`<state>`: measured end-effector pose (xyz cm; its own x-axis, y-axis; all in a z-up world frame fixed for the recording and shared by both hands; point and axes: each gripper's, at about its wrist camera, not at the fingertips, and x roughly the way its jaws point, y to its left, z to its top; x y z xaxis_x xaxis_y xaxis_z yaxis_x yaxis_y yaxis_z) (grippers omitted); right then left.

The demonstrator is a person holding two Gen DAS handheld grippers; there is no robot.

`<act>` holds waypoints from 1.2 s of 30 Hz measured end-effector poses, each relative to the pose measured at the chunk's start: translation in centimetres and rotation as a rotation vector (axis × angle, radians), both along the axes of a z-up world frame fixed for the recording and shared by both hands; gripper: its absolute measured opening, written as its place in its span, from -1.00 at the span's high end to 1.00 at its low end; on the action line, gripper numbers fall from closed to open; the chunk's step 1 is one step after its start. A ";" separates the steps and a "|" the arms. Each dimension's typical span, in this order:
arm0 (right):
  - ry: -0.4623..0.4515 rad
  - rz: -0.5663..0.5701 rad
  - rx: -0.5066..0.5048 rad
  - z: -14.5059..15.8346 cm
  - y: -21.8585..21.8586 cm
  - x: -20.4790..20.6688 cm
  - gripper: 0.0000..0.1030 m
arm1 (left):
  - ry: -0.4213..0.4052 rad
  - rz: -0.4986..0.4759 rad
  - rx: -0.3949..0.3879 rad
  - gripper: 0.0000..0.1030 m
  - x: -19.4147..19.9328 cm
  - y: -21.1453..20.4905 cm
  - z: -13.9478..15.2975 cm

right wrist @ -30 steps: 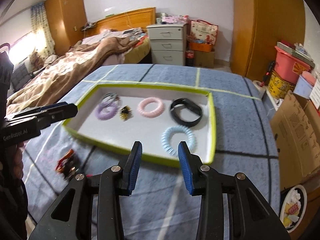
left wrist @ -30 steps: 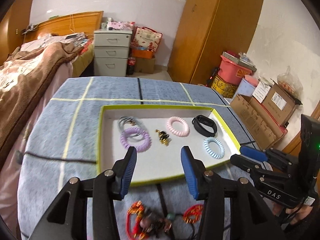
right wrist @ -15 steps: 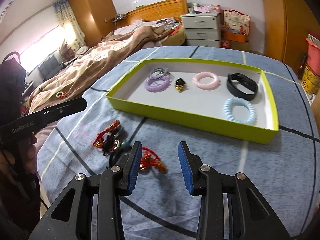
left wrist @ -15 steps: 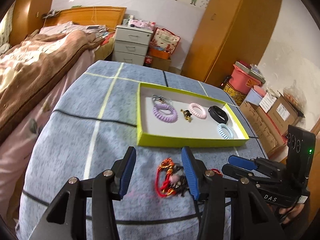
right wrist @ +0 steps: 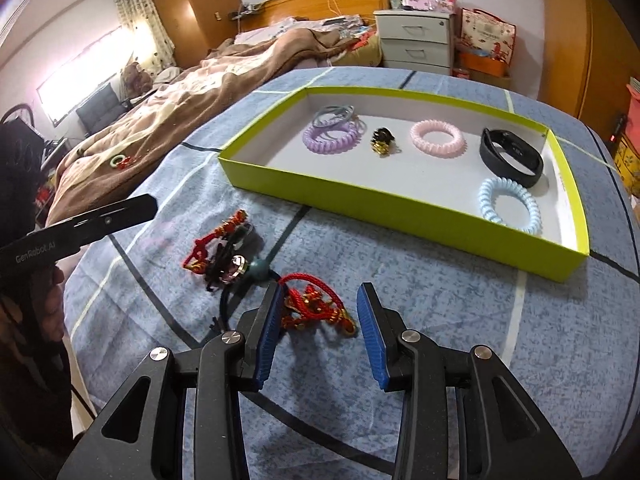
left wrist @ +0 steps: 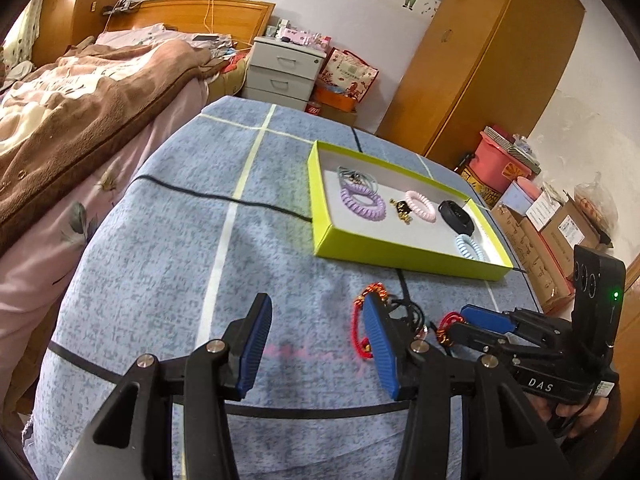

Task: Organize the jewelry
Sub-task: 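Grasp the red knotted ornament with the right tool while the left tool grasps the red tassel cord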

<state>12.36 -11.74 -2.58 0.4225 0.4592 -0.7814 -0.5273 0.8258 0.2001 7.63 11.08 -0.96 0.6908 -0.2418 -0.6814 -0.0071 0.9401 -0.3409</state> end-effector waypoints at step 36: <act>-0.044 -0.125 0.043 1.2 -3.5 -0.6 0.85 | 0.072 -0.066 0.204 0.04 3.0 -4.5 -1.5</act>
<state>11.74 -15.23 -1.39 0.5121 0.4333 -0.7416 -0.4304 0.8767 0.2150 10.63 6.61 -2.49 0.6260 -0.1370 -0.7677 0.0392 0.9887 -0.1445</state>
